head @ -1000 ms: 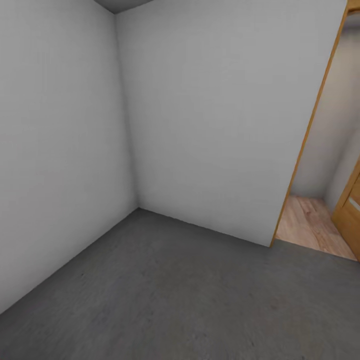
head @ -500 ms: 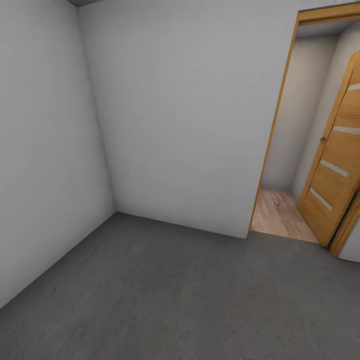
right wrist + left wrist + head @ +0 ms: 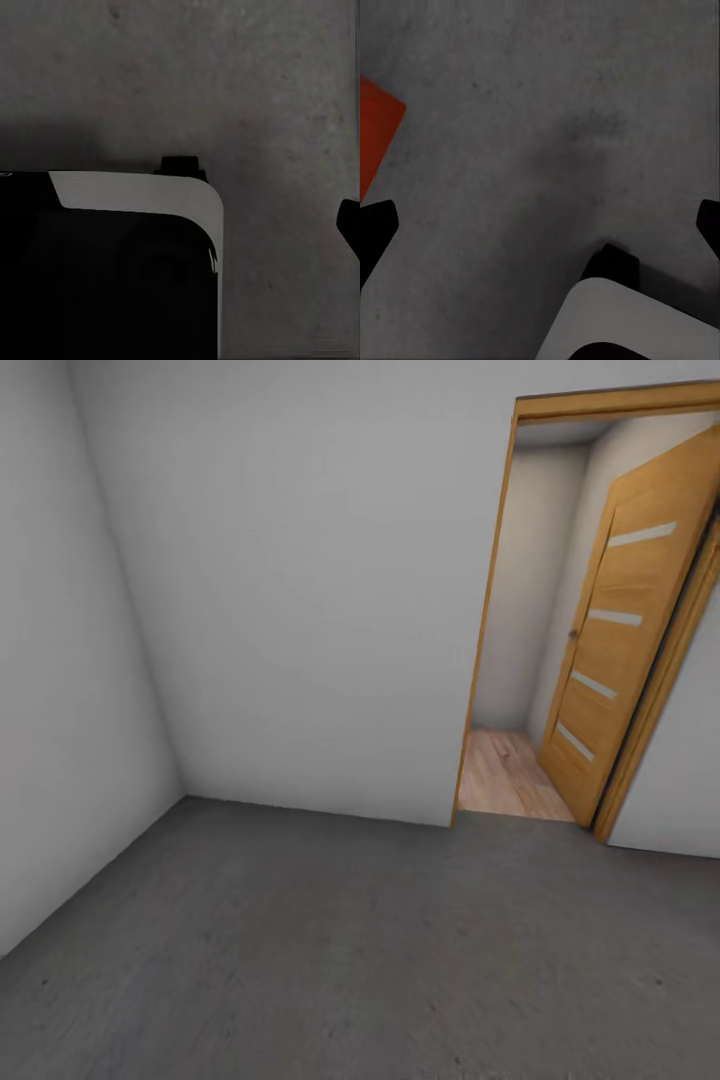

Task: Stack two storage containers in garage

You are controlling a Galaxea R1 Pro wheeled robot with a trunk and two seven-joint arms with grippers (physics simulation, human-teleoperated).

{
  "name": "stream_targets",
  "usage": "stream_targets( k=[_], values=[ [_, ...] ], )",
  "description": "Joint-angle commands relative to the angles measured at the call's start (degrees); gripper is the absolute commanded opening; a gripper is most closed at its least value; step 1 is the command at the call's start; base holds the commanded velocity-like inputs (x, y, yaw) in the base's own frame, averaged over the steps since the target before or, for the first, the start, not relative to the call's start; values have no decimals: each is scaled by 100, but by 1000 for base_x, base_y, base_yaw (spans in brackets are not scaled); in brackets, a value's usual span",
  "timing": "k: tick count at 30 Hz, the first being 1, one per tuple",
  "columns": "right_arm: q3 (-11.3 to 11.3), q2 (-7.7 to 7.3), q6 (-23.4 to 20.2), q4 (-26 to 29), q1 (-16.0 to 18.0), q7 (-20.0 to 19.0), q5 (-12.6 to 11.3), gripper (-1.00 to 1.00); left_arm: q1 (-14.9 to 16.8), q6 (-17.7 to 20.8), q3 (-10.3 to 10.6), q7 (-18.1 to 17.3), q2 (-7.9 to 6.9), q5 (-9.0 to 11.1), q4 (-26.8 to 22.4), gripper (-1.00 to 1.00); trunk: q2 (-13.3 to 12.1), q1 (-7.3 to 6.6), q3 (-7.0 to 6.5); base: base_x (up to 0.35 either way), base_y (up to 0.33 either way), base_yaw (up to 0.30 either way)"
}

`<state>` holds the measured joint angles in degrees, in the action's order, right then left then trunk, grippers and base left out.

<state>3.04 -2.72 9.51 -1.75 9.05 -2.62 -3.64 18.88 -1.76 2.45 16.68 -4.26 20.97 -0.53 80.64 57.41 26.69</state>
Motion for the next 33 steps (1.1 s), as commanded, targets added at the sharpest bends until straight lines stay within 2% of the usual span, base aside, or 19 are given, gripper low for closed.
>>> stream_targets(
  k=[1,33],
  values=[
    [30,-1,33,-19,9,-23,-40,100,2,-18,27,10,0,47,0,100,3,0,6,0,0,-298],
    [30,-28,-17,-19,9,-38,-32,100,2,-18,28,10,1,47,0,100,3,0,6,0,0,-298]
  ],
)
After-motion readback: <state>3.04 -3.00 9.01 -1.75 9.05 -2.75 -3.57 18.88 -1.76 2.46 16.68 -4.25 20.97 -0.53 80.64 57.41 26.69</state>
